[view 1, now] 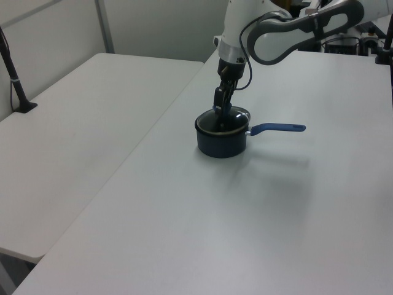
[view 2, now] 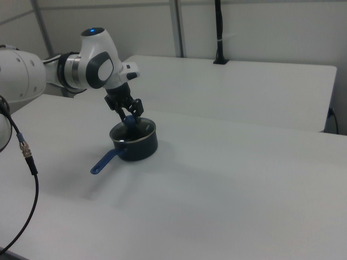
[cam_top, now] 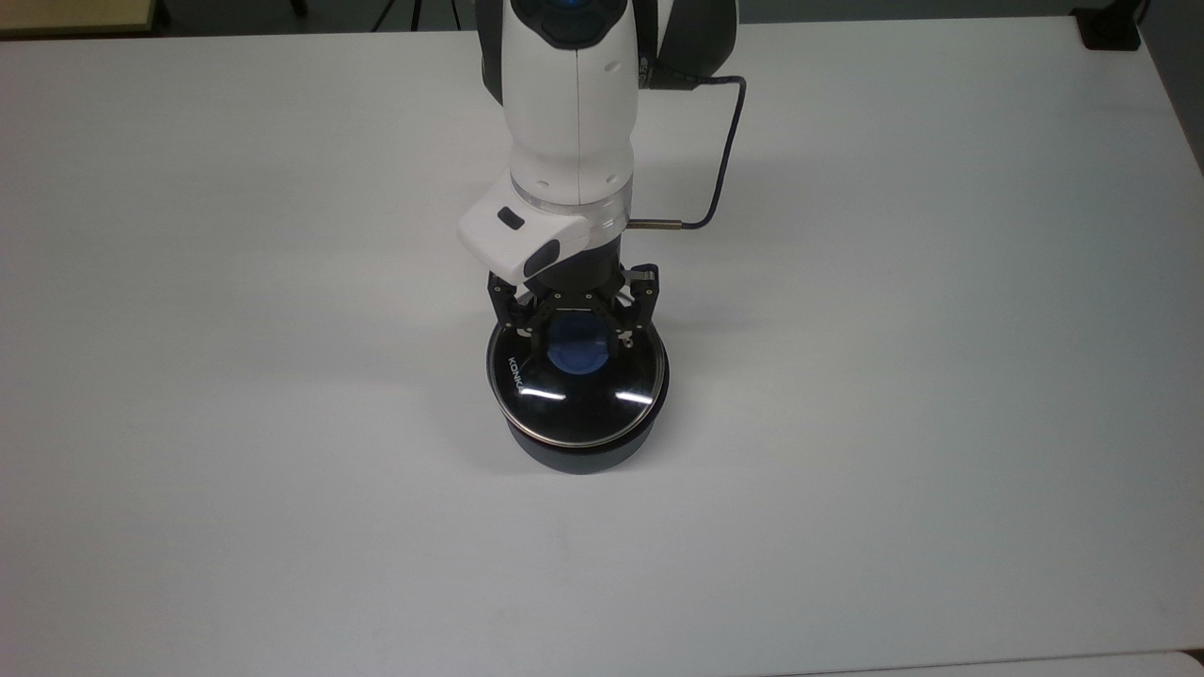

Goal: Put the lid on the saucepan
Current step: 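Lower the lid onto the saucepan rim and hold it there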

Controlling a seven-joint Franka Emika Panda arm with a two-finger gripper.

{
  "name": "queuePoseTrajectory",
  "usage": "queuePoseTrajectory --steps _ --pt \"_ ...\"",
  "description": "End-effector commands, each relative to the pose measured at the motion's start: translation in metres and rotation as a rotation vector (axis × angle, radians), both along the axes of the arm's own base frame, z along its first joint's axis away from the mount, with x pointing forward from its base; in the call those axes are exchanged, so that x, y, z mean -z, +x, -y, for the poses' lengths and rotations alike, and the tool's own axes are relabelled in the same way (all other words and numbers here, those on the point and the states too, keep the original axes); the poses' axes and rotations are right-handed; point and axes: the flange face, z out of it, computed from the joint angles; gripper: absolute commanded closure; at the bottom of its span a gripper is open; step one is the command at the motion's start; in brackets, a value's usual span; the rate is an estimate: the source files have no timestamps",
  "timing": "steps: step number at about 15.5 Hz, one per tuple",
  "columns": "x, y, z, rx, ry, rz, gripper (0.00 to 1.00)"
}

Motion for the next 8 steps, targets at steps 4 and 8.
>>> queuePoseTrajectory --steps 4,8 --pt "-0.002 0.001 0.004 0.039 -0.021 0.014 0.00" --pt "-0.041 -0.008 0.017 0.053 -0.023 0.035 0.00"
